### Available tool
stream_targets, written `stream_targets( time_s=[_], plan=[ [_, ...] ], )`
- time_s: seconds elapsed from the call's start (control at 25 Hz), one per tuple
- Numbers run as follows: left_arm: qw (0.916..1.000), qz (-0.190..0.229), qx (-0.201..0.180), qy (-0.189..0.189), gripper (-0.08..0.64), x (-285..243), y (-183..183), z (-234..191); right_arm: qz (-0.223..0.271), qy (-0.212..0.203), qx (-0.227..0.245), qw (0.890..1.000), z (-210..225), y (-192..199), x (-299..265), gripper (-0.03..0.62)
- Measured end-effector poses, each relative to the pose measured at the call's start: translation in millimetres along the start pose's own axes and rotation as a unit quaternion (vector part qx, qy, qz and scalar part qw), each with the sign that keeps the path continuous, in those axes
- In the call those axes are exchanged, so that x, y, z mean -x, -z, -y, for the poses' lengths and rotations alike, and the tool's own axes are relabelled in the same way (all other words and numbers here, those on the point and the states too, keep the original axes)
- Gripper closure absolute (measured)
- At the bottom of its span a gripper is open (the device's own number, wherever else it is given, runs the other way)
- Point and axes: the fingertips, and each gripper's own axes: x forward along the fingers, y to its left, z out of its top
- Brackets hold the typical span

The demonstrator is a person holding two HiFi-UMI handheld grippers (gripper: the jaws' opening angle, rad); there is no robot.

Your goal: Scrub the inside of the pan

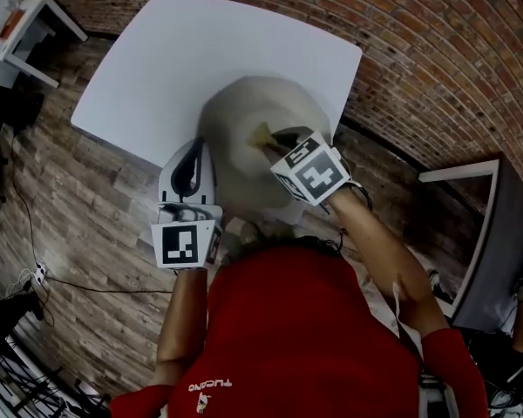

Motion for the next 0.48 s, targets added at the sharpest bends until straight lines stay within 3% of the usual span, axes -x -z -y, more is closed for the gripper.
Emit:
stream_targets(
  time_s=[0.12,0.24,0.48],
  plan=[
    [1.0000,0.002,-0.001,0.001,0.546,1,-8,12,0.130,-0.008,-0.010,0.991,-10,-35,35,0.517],
    [1.0000,0.007,-0.005,0.001,0.546,1,-21,21,0.238,-0.020,-0.021,0.971,-22,-60,71,0.517],
    [0.9997,0.017,-0.014,0.008,0.546,6,-45,39,0.380,-0.013,-0.012,0.925,-40,-86,134,0.517]
  ],
)
